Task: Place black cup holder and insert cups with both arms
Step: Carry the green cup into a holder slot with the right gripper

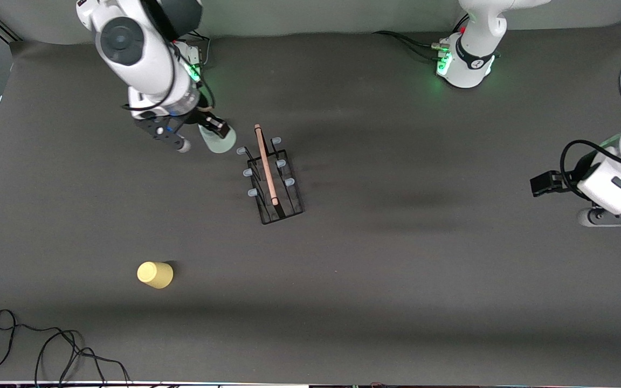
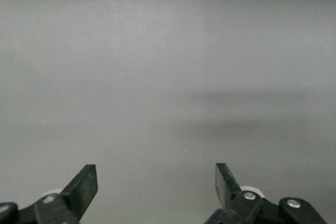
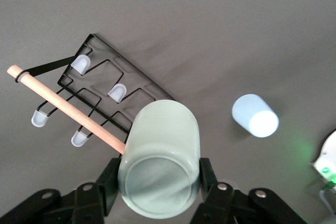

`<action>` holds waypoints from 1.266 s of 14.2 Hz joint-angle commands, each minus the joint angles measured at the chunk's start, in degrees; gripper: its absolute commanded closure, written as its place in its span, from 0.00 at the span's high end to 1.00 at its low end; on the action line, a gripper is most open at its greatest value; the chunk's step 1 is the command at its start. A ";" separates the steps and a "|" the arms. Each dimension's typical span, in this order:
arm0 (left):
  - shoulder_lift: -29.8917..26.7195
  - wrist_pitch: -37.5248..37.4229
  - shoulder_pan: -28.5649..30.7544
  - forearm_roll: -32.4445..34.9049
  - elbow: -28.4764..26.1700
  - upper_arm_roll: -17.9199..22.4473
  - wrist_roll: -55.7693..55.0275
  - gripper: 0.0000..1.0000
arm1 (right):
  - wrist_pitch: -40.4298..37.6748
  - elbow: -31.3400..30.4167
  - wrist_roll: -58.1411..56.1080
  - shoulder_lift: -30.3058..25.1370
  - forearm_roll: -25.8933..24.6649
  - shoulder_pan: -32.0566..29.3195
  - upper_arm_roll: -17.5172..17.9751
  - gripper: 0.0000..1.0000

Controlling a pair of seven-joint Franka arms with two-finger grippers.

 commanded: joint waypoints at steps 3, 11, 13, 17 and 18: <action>-5.73 1.54 1.14 -0.19 -6.85 -0.41 1.73 1.00 | 8.14 -3.99 2.23 2.64 0.86 1.30 -0.75 0.00; -5.82 1.54 1.23 -0.19 -7.03 -0.32 2.43 1.00 | 14.99 -6.00 2.41 10.11 0.86 2.09 -0.66 0.00; -5.82 1.45 1.14 -0.19 -7.03 -0.32 2.43 1.00 | 15.97 -6.45 2.50 10.91 0.95 2.09 -0.66 0.00; -5.82 1.45 1.23 -0.19 -6.94 -0.32 2.43 1.00 | 14.83 -4.26 4.43 11.09 2.00 1.92 -0.83 1.00; -5.82 1.45 1.23 -0.19 -6.94 -0.32 2.43 1.00 | 11.78 -1.99 4.43 11.00 2.09 1.74 -1.01 1.00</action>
